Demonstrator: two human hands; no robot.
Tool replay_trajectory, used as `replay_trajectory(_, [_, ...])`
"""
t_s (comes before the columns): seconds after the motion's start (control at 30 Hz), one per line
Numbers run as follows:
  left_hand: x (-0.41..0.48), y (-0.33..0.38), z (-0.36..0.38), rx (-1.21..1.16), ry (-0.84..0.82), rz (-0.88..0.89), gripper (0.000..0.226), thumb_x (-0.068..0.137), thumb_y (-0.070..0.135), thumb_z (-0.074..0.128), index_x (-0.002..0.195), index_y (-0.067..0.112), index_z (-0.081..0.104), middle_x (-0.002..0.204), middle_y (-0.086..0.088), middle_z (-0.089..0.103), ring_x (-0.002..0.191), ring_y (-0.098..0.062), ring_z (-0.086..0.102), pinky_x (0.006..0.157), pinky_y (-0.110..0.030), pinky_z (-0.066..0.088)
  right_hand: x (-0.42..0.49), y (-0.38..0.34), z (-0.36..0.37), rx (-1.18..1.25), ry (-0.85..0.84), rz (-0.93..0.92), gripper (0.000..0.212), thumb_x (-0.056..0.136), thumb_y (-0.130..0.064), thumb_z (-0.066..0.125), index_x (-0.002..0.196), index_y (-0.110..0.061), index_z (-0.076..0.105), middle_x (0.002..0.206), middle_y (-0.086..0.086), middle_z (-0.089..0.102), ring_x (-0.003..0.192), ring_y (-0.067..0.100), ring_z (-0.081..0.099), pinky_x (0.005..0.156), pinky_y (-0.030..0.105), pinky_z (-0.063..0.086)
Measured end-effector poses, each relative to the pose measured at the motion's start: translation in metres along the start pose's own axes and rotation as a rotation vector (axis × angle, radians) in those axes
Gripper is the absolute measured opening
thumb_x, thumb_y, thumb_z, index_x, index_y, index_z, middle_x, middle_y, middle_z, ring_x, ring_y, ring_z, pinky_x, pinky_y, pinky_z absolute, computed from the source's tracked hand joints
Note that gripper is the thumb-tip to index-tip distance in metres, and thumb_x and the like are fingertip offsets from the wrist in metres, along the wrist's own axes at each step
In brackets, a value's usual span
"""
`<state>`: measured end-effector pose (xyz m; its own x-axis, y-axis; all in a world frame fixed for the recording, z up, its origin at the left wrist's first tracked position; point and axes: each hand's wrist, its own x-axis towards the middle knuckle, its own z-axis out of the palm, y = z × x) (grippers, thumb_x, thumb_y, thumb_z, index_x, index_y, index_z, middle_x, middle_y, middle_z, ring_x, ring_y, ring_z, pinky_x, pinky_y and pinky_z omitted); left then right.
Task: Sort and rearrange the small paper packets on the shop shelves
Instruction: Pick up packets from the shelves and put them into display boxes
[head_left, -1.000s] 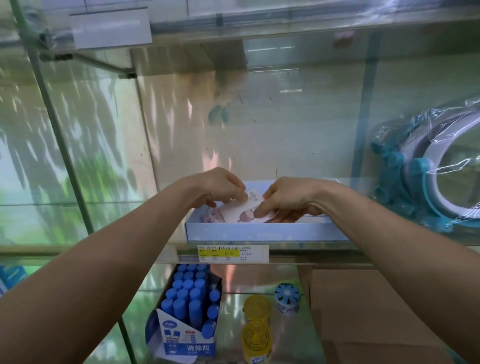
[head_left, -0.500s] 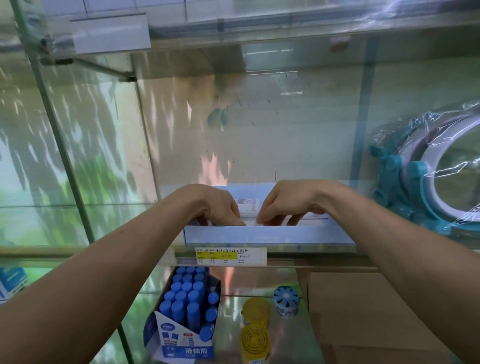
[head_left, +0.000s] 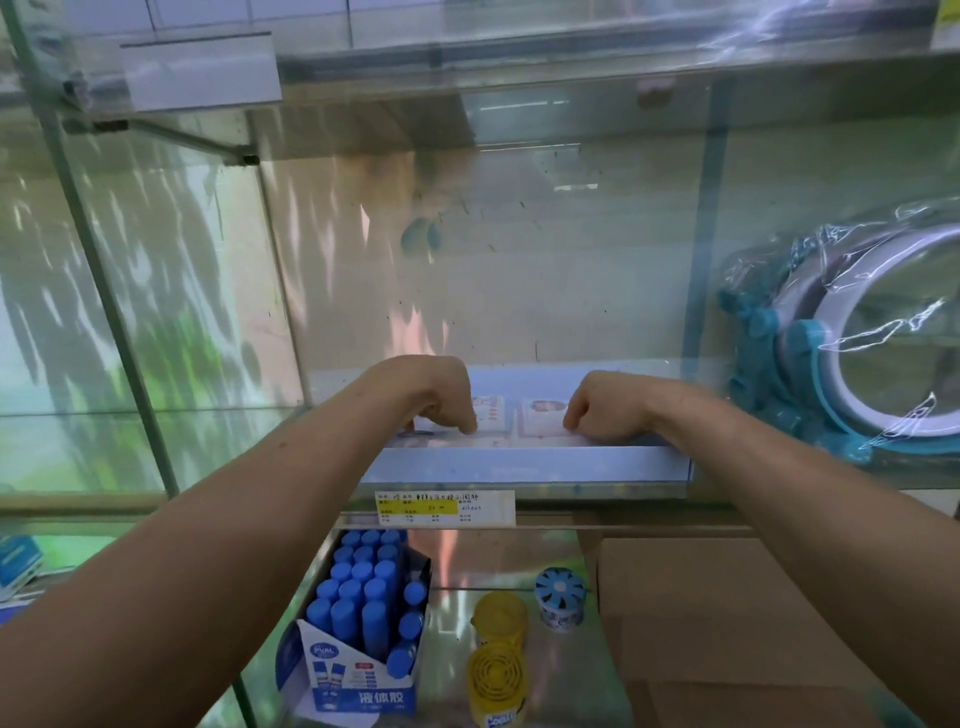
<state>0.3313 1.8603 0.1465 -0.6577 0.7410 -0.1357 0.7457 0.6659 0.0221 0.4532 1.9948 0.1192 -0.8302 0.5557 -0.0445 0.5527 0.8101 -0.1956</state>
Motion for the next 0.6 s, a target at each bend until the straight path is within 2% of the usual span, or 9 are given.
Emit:
replay_trajectory(0.07, [0.0,0.005,0.006,0.111,0.011,0.004,0.007,0.097,0.02,0.041,0.099,0.012,0.041,0.1,-0.008,0.042,0.061,-0.01,0.038,0.058,-0.017,0.035,0.0,-0.002,-0.001,-0.021,-0.011,0.005,0.036,0.091,-0.007,0.041,0.118,-0.008,0.065,0.125,0.009,0.062,0.114,0.026,0.057,0.104,0.04,0.042])
replay_trajectory(0.1, [0.003,0.004,0.011,0.152,-0.011,0.012,0.015,0.097,0.017,0.038,0.104,0.01,0.048,0.107,-0.013,0.047,0.067,-0.012,0.042,0.062,-0.019,0.035,0.0,-0.003,-0.001,-0.037,-0.018,0.005,0.038,0.091,-0.006,0.041,0.12,-0.008,0.064,0.128,0.009,0.06,0.115,0.026,0.056,0.105,0.04,0.042])
replay_trajectory(0.17, [0.01,-0.001,0.017,0.2,-0.054,0.021,0.038,0.094,0.014,0.037,0.127,0.006,0.055,0.129,-0.017,0.052,0.086,-0.021,0.046,0.074,-0.027,0.038,-0.001,-0.005,-0.003,-0.058,-0.028,-0.011,0.041,0.091,-0.006,0.04,0.126,-0.013,0.061,0.134,0.006,0.056,0.119,0.026,0.053,0.107,0.038,0.04])
replay_trajectory(0.23, [0.011,-0.004,0.018,0.191,-0.033,0.029,0.046,0.092,0.012,0.039,0.136,0.009,0.051,0.133,-0.013,0.051,0.096,-0.024,0.045,0.081,-0.031,0.038,-0.003,-0.009,-0.003,-0.053,-0.04,-0.051,0.048,0.094,-0.003,0.037,0.136,-0.021,0.053,0.143,0.001,0.047,0.129,0.023,0.045,0.11,0.035,0.034])
replay_trajectory(0.27, [0.01,-0.004,0.018,0.157,-0.022,0.034,0.048,0.093,0.013,0.039,0.141,0.013,0.046,0.135,-0.009,0.048,0.106,-0.026,0.047,0.088,-0.033,0.039,-0.002,-0.011,-0.001,-0.053,-0.047,-0.076,0.05,0.094,-0.003,0.036,0.138,-0.023,0.049,0.147,-0.001,0.042,0.132,0.022,0.041,0.112,0.035,0.031])
replay_trajectory(0.3, [0.009,-0.003,0.017,0.113,-0.023,0.048,0.051,0.095,0.013,0.038,0.145,0.019,0.04,0.144,-0.005,0.041,0.123,-0.026,0.044,0.099,-0.035,0.036,-0.002,-0.012,0.001,-0.052,-0.056,-0.101,0.05,0.095,-0.005,0.036,0.139,-0.024,0.048,0.148,-0.002,0.04,0.134,0.022,0.04,0.113,0.034,0.03])
replay_trajectory(0.37, [0.003,-0.002,0.016,0.066,-0.03,0.085,0.053,0.097,0.014,0.037,0.147,0.028,0.033,0.156,0.001,0.025,0.14,-0.023,0.029,0.11,-0.035,0.026,-0.001,-0.013,0.004,-0.068,-0.081,-0.119,0.048,0.096,-0.008,0.037,0.14,-0.023,0.047,0.148,-0.002,0.041,0.133,0.021,0.041,0.111,0.032,0.032])
replay_trajectory(0.6, [0.001,-0.008,0.019,0.018,-0.023,0.111,0.048,0.097,0.023,0.041,0.144,0.03,0.039,0.155,0.002,0.028,0.138,-0.021,0.032,0.111,-0.035,0.026,-0.001,-0.008,0.002,-0.052,-0.088,-0.113,0.046,0.094,-0.01,0.04,0.138,-0.021,0.049,0.144,-0.004,0.045,0.125,0.02,0.048,0.099,0.027,0.041])
